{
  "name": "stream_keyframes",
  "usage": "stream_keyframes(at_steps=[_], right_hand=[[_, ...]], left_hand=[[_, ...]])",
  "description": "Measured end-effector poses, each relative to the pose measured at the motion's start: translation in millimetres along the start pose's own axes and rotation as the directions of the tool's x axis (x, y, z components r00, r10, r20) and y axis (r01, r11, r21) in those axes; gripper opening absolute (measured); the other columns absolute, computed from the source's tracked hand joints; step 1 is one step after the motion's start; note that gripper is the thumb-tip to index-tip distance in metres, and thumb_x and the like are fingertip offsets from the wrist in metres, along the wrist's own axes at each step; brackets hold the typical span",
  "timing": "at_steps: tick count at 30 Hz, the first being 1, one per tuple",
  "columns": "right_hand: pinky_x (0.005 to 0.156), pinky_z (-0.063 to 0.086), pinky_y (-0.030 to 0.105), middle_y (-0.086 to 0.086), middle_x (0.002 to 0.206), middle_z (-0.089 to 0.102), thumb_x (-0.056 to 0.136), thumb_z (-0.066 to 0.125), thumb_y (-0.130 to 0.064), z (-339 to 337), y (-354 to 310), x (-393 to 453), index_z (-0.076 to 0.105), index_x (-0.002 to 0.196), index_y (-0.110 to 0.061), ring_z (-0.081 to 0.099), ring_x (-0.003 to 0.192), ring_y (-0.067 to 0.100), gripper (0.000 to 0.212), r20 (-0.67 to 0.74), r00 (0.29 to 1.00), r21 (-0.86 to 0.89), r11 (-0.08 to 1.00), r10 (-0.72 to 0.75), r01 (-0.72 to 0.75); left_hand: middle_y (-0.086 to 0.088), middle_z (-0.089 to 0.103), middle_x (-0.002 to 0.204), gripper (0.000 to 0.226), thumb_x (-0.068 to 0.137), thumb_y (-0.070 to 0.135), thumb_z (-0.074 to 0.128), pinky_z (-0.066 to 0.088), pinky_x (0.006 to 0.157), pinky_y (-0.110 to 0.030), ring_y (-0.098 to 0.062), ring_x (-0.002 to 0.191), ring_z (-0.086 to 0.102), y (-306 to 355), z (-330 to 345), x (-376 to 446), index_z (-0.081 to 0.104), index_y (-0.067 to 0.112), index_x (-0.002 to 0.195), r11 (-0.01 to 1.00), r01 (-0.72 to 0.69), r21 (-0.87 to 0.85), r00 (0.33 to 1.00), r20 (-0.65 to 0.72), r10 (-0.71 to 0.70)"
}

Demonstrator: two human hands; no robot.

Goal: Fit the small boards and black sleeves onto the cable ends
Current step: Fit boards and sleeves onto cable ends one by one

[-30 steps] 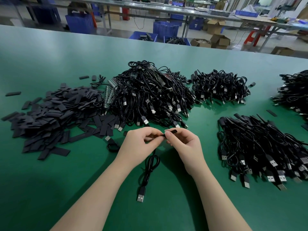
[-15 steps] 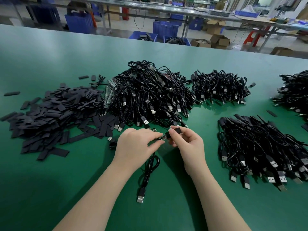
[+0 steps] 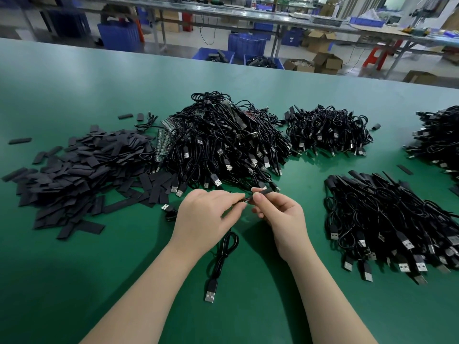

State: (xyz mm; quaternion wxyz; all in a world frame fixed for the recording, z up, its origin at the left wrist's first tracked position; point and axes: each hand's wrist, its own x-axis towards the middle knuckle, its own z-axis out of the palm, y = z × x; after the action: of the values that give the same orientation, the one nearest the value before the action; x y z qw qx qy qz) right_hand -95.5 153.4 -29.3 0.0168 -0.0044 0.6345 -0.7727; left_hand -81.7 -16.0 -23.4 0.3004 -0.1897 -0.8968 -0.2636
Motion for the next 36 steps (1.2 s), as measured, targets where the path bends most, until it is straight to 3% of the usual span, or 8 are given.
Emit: stream_keyframes(at_steps=[4, 8, 16, 26, 31, 36], right_hand=[[0.063, 0.05, 0.015, -0.006, 0.1, 0.077, 0.08, 0.077, -0.024, 1.6, -2.3, -1.7, 0.081, 0.082, -0.025, 0.064, 0.069, 0.004, 0.004, -0.01, 1.0, -0.005, 1.0, -0.002, 0.002], [0.064, 0.05, 0.014, -0.006, 0.102, 0.077, 0.088, 0.073, -0.013, 4.2, -4.3, -3.5, 0.081, 0.078, -0.025, 0.065, 0.07, 0.003, 0.017, -0.004, 1.0, -0.021, 1.0, -0.019, 0.019], [0.066, 0.051, 0.015, -0.005, 0.081, 0.076, 0.087, 0.074, -0.016, 10.0, -5.4, -6.5, 0.08, 0.074, -0.028, 0.065, 0.07, 0.004, 0.018, -0.027, 0.999, -0.092, 0.996, -0.021, 0.019], [0.065, 0.048, 0.009, -0.009, 0.07, 0.073, 0.088, 0.073, -0.01, 15.8, -6.7, -10.2, 0.079, 0.069, -0.027, 0.066, 0.067, -0.001, 0.026, -0.001, 0.998, -0.084, 0.994, -0.067, 0.067], [0.063, 0.046, 0.01, -0.01, 0.067, 0.069, 0.087, 0.075, -0.021, 14.9, -6.8, -9.4, 0.078, 0.071, -0.025, 0.059, 0.064, 0.001, 0.017, 0.017, 0.999, -0.146, 0.988, -0.047, 0.049], [0.06, 0.044, 0.01, -0.01, 0.064, 0.068, 0.087, 0.075, -0.022, 14.8, -5.1, -8.7, 0.076, 0.066, -0.026, 0.058, 0.061, 0.001, 0.021, -0.013, 0.999, -0.155, 0.987, -0.037, 0.034]], left_hand=[[0.01, 0.074, 0.086, 0.02, 0.086, 0.034, 0.069, 0.05, 0.069, -0.034, -0.009, 0.073, 0.068, 0.7, 1.6, 0.0, 0.078, 0.02, 0.098, 1.0, 0.014, -0.006, 0.999, -0.04, -0.015], [0.009, 0.075, 0.088, 0.025, 0.09, 0.036, 0.061, 0.05, 0.07, -0.034, -0.01, 0.079, 0.07, 0.6, 3.0, -0.6, 0.078, 0.02, 0.097, 1.0, 0.02, -0.004, 0.998, -0.055, -0.02], [0.009, 0.075, 0.083, 0.025, 0.09, 0.033, 0.057, 0.05, 0.066, -0.036, -0.012, 0.075, 0.07, 1.7, 4.6, -1.1, 0.079, 0.02, 0.095, 1.0, 0.007, -0.002, 0.997, -0.081, -0.007], [0.006, 0.076, 0.087, 0.028, 0.091, 0.034, 0.056, 0.052, 0.066, -0.035, -0.014, 0.075, 0.071, 2.6, 4.7, -1.5, 0.078, 0.019, 0.101, 1.0, 0.005, -0.007, 0.995, -0.095, -0.005], [0.005, 0.075, 0.084, 0.025, 0.091, 0.03, 0.058, 0.052, 0.063, -0.039, -0.016, 0.073, 0.07, -0.1, 5.8, -1.0, 0.077, 0.017, 0.1, 0.999, -0.046, 0.002, 0.996, -0.082, 0.046], [0.011, 0.075, 0.084, 0.025, 0.086, 0.037, 0.06, 0.046, 0.073, -0.03, -0.008, 0.078, 0.069, 3.6, 2.7, 0.2, 0.079, 0.022, 0.093, 0.996, 0.078, -0.044, 0.993, -0.083, -0.081]])
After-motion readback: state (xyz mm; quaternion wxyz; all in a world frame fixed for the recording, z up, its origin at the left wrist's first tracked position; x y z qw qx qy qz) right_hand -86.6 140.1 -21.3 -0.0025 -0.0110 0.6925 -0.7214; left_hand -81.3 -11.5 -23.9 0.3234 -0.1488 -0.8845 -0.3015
